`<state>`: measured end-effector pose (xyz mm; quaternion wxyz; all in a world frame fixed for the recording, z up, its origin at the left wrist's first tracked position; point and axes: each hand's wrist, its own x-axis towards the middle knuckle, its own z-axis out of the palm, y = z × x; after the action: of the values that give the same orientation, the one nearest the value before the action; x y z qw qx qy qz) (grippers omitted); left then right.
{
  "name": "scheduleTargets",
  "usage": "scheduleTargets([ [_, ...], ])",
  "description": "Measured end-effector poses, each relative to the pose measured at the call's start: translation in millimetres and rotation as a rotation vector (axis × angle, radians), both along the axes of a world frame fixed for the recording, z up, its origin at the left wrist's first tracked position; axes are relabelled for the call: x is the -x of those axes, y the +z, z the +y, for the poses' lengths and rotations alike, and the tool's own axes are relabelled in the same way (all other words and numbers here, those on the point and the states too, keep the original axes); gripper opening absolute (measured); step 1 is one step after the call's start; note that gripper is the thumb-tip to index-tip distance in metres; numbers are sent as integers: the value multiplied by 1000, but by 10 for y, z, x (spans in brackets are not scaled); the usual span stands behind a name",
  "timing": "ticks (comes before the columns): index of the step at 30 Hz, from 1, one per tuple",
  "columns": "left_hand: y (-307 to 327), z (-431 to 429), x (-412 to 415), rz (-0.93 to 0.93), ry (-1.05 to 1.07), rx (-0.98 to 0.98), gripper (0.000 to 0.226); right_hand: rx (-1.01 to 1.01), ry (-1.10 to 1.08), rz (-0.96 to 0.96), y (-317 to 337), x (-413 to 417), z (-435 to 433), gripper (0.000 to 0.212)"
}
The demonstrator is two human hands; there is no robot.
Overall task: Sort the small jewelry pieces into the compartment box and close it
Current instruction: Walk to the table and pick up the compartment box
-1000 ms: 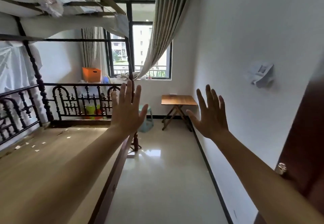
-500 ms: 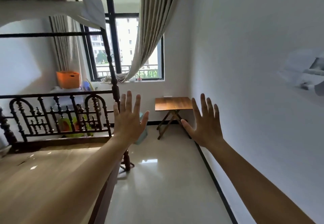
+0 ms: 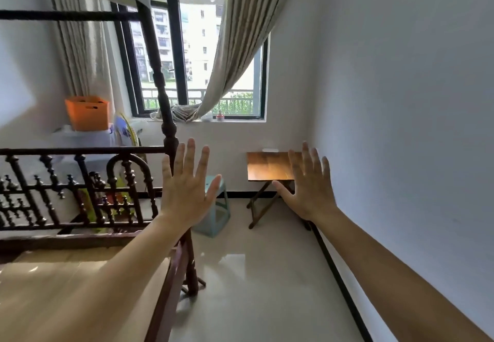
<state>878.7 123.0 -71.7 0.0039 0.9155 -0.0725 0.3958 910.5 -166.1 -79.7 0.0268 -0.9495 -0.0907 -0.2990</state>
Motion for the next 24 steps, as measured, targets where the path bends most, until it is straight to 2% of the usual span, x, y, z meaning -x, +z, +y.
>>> scheduleTargets([
  [5, -215, 394, -1554, 121, -3, -11, 77, -32, -12, 69, -235, -1417, 471, 90],
  [9, -148, 525, -2650, 208, -36, -35, 77, -41, -43, 102, -210, -2345, 576, 90],
  [15, -154, 442, -4107, 221, -92, -21, 74, -76, -110, 74, -276, -3699, 476, 90],
  [21, -689, 214, -5925, 282, -77, 14, 75, -83, -129, 140, -813, -5553, 256, 91],
  [24, -717, 42, -6868, 338, -60, -7, 77, -72, -142, 178, -829, -6538, 105, 91],
])
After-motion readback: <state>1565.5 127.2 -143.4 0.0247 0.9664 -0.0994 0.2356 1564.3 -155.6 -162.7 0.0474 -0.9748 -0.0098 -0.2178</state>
